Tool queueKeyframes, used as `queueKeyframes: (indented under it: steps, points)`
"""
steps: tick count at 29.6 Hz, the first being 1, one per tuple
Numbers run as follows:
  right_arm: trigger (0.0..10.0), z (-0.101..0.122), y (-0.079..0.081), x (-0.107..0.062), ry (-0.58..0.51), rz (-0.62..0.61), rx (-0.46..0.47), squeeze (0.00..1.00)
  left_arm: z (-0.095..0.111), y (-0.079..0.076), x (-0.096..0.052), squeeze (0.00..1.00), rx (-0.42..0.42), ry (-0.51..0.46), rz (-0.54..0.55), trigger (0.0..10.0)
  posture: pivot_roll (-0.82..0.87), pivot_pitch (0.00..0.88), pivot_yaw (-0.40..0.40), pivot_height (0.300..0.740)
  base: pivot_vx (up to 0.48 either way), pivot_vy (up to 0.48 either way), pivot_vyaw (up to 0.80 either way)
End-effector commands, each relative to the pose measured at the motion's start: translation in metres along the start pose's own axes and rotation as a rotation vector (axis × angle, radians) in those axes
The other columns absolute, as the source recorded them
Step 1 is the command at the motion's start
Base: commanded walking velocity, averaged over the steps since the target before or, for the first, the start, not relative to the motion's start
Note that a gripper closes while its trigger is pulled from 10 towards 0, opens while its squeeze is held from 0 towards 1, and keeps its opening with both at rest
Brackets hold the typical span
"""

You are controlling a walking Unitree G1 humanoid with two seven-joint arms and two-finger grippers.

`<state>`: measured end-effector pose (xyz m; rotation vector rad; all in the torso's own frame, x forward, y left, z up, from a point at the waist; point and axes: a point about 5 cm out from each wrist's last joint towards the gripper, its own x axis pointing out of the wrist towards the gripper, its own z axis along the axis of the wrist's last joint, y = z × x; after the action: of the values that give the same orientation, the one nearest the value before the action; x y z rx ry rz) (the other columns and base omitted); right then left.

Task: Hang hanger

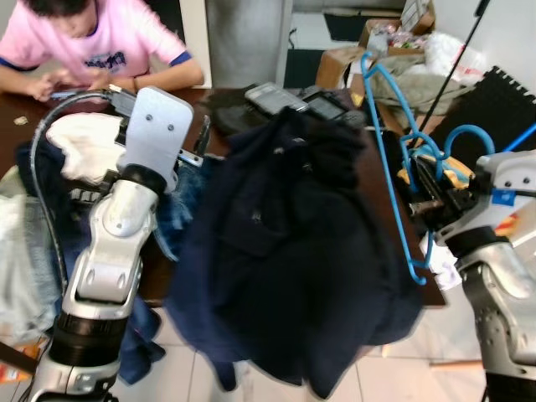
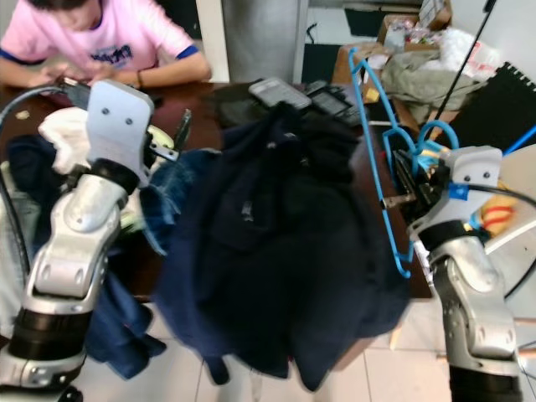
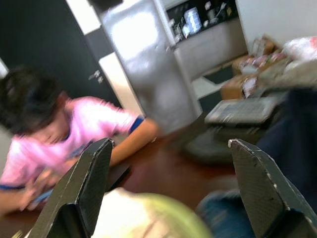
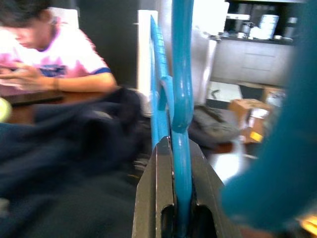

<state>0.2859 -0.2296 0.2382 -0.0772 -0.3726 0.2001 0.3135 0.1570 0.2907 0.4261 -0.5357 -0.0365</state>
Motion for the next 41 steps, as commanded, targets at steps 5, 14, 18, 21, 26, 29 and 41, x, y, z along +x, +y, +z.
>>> queueKeyframes:
  steps: [5, 14, 18, 21, 26, 29, 41]
  points:
    - [10.0, 0.002, 0.0, -0.001, 0.014, 0.005, -0.006, 0.0, 0.002, -0.002, -0.002, 0.0, -0.022, 0.003, -0.01, 10.0, 0.09, 0.157, -0.025, 0.74, 0.0, 0.434, 0.0]
    - [10.0, 0.008, 0.009, -0.001, 0.005, 0.023, 0.006, 0.0, 0.001, -0.004, -0.003, 0.0, -0.047, 0.033, -0.029, 10.0, 0.1, 0.157, -0.02, 0.74, 0.0, -0.162, 0.0]
    - [10.0, 0.009, 0.01, -0.001, 0.003, 0.026, 0.008, 0.0, 0.001, -0.003, -0.002, 0.0, -0.052, 0.037, -0.022, 10.0, 0.1, 0.155, -0.02, 0.74, 0.0, -0.469, 0.0]
    - [10.0, 0.01, 0.012, 0.0, 0.0, 0.031, 0.011, 0.0, 0.002, -0.001, -0.001, 0.0, -0.053, 0.033, -0.006, 10.0, 0.1, 0.156, -0.021, 0.74, 0.0, 0.0, 0.0]
    - [10.0, 0.011, 0.014, 0.002, -0.002, 0.042, 0.014, 0.0, 0.004, -0.002, 0.001, 0.0, -0.062, 0.026, -0.002, 10.0, 0.1, 0.148, -0.02, 0.74, 0.0, 0.0, 0.0]
    - [10.0, 0.01, 0.016, 0.003, -0.001, 0.045, 0.017, 0.0, 0.003, -0.005, 0.002, 0.0, -0.067, 0.026, -0.012, 10.0, 0.09, 0.143, -0.018, 0.74, 0.0, 0.0, 0.0]
    - [10.0, 0.01, 0.021, 0.001, 0.024, 0.077, 0.012, 0.0, -0.048, 0.022, 0.011, 0.0, -0.057, 0.267, 0.024, 10.0, 0.08, 0.144, -0.02, 0.74, 0.0, 0.0, 0.0]
